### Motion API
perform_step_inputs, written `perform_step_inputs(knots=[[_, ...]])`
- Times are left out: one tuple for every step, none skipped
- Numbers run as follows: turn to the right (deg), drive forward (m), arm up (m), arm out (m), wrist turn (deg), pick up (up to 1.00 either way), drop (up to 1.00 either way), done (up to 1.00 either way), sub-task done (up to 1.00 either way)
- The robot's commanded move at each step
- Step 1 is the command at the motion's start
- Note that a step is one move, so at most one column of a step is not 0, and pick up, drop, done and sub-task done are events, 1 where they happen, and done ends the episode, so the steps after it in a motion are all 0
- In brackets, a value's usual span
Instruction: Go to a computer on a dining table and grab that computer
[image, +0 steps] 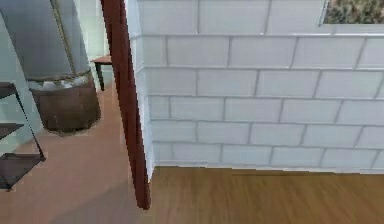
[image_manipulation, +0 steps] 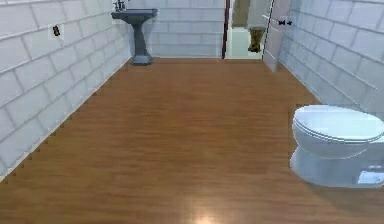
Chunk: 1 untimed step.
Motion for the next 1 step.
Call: perform_step_inputs(knots=[[0.0, 0.4, 0.0, 0.0, 0.0, 0.0, 0.0, 0.0, 0.0]])
